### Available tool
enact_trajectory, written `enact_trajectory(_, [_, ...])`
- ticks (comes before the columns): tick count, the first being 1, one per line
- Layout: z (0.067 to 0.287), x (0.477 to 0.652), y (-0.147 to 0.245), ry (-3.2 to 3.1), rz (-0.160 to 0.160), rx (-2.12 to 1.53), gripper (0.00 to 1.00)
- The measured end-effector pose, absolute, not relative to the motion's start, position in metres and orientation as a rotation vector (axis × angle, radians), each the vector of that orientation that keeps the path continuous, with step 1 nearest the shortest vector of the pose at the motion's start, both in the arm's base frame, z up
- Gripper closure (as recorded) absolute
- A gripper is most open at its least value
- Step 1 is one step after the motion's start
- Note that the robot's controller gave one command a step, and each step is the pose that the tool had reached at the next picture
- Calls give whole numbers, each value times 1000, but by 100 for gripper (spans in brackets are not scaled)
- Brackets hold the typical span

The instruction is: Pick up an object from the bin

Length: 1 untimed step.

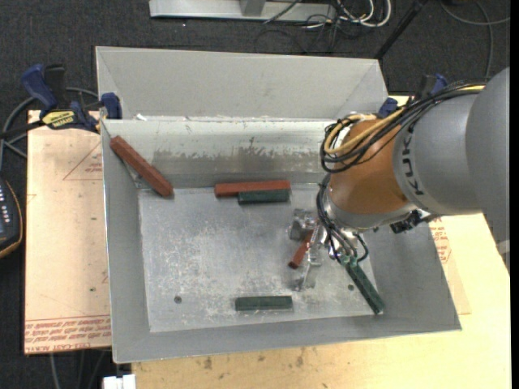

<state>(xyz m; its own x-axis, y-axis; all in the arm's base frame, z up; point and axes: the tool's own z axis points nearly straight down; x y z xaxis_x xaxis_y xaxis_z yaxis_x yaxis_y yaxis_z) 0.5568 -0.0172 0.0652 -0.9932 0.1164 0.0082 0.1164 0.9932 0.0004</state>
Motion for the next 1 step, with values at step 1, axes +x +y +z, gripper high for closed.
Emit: enact_trajectory(1, [70,560,-17,-3137,-2,-181,100])
